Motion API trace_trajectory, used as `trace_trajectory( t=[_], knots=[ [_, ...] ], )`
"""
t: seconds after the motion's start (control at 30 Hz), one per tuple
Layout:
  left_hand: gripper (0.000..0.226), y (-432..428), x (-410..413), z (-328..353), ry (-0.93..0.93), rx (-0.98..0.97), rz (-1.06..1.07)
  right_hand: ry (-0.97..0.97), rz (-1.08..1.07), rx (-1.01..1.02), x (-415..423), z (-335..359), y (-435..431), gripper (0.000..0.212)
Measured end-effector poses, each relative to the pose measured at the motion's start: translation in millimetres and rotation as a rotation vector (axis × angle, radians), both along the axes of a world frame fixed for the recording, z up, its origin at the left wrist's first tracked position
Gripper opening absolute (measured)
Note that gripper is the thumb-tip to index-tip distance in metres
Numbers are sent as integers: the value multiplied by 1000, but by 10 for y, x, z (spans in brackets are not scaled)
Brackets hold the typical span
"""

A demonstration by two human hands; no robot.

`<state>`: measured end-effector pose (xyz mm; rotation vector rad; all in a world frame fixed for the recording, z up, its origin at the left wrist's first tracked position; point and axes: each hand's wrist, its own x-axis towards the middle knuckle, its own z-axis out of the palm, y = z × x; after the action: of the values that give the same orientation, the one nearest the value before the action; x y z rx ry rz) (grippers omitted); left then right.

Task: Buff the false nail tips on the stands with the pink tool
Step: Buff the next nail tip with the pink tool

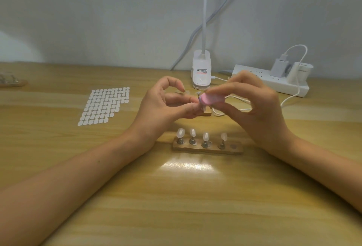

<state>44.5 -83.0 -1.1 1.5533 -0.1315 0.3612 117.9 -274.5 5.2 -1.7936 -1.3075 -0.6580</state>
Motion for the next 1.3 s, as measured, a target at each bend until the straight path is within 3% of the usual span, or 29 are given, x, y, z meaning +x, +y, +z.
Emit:
trace_trajectory(
  t=[0.33, 0.63, 0.8, 0.97, 1.3],
  knots=[
    [43, -14, 1, -12, -24, 26, -13, -30, 12, -24, -10, -23, 19, 23],
    [44, -4, -3, -15, -27, 13, -39, 127, -37, 60, 26, -12, -11, 21],
    [45, 3, 15, -10, 37, -18, -17, 11, 36, -8, -40, -44, 37, 24],
    [44, 18, 24, -13, 89, -33, -105, 108, -11, 18, 25, -17, 6, 22],
    [51, 0, 11, -12, 32, 25, -146, 116, -2, -9, 36, -32, 23, 23]
  ],
)
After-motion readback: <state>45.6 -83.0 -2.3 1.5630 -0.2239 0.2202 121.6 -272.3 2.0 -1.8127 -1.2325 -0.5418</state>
